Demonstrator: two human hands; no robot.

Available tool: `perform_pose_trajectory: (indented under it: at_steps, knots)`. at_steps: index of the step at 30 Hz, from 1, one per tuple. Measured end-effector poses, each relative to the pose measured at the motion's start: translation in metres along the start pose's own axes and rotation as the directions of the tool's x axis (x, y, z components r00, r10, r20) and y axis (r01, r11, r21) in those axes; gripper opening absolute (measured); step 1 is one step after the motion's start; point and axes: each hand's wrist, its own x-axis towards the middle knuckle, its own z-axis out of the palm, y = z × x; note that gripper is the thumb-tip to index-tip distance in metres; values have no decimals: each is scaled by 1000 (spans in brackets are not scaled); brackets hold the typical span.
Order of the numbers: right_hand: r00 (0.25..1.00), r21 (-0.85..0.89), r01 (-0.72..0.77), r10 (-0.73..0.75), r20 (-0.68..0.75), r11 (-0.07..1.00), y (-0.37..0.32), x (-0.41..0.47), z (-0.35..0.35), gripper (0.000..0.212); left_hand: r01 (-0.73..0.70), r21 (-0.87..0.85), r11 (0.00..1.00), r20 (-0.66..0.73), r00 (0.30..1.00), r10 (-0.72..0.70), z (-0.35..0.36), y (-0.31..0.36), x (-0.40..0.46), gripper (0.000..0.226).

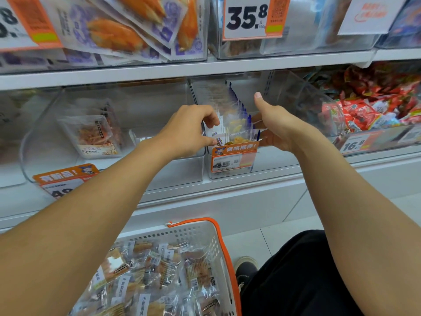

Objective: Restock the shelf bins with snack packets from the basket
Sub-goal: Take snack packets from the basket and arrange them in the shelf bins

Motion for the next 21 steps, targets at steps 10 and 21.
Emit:
perform_pose_trajectory:
  at_steps: [10,21]
  knots:
    - [803,-399,240,-412,-430,885,-2,-1,6,55,-76,-87,993,-87,994,69,-25,-9,-37,31]
    - [511,-388,824,-246,824,413,87,-101,229,20,160,365,917,621,692,-368,-32,-122,-279,33]
